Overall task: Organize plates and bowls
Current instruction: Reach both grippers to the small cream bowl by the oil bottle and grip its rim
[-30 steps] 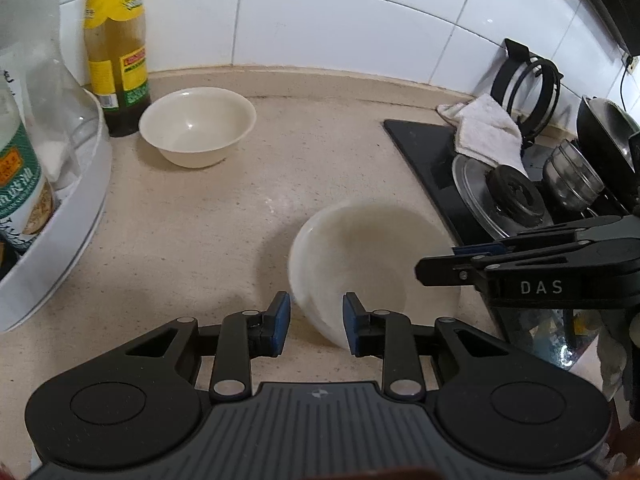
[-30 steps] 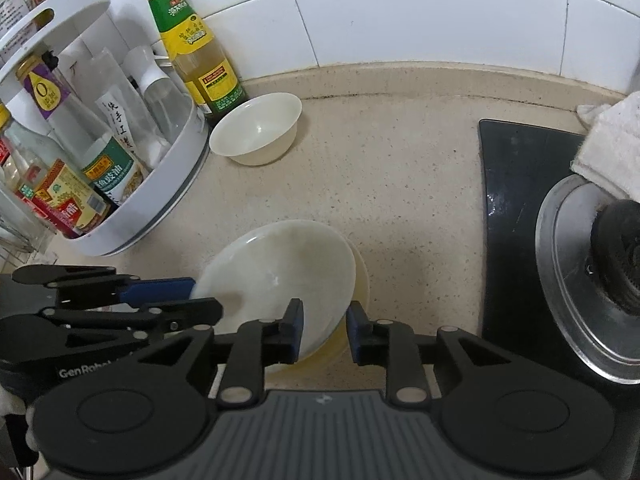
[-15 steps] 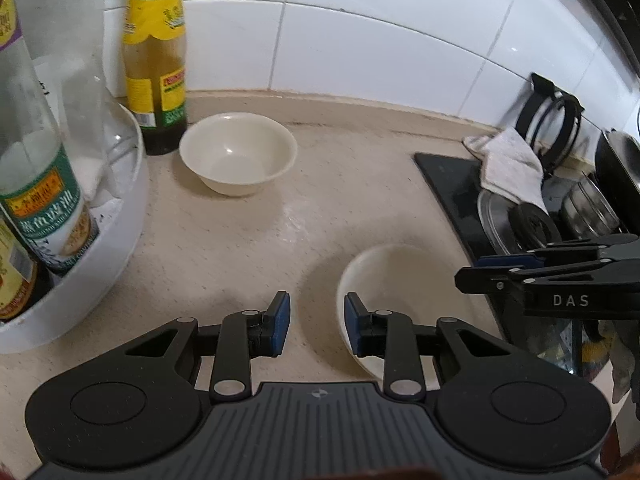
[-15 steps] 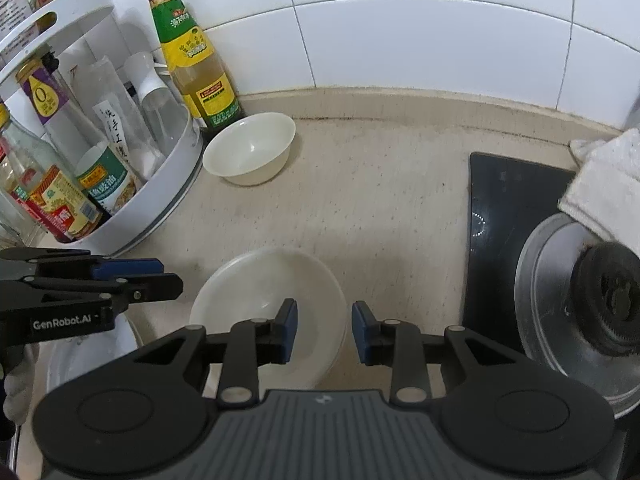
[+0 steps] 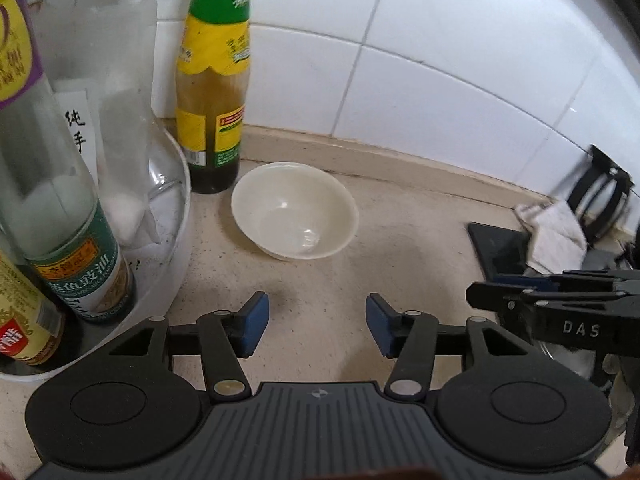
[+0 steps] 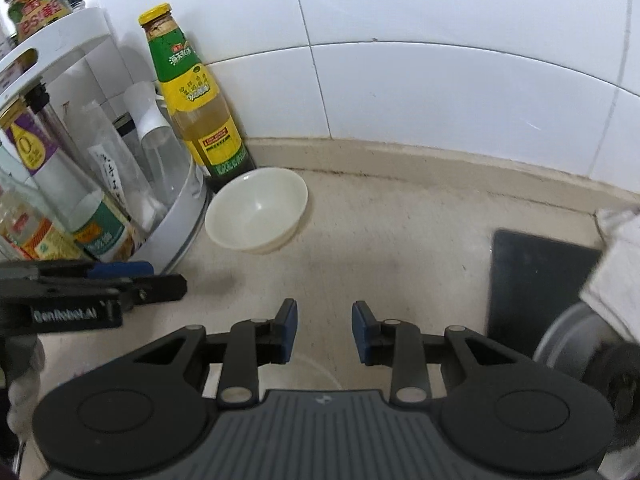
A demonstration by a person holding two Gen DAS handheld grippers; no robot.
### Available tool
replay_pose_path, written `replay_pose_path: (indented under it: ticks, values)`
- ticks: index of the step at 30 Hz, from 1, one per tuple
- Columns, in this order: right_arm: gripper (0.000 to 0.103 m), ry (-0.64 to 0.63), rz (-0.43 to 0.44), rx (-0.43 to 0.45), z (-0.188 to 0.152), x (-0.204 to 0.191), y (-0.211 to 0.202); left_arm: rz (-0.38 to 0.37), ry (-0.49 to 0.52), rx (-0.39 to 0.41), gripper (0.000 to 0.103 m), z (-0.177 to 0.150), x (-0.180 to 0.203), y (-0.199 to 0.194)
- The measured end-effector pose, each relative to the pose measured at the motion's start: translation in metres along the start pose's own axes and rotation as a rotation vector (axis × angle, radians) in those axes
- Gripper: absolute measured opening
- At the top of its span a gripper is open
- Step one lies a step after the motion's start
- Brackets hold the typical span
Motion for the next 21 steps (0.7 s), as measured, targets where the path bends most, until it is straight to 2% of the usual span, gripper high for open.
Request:
replay_pose_path:
  ticks: [7,14,21]
  values:
    - [0.030,-0.018,0.018,-0.021,0.026,-0.009,0.032,0.018,-0.109,-0.050,0.065,0.007,-0.016,0.028]
    - [0.030,-0.023,0.038,-0.048,0.051,-0.006,0.068,0.040,-0.214,-0.028,0.064,0.018,-0.024,0.047]
    - [0.030,-0.047,0.042,-0.073,0.072,-0.006,0.102,0.090,-0.243,-0.043,0.065,0.028,-0.031,0.068]
Point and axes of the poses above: each gripper's, at about its wrist camera, not at the fingertips, and y roughly the way its jaws point, x to its right, z to its top, the point moved 6 cm from there along y, roughly the way its jaws point, and after that the axes turned 11 degrees about y, right-handed, at the moved point
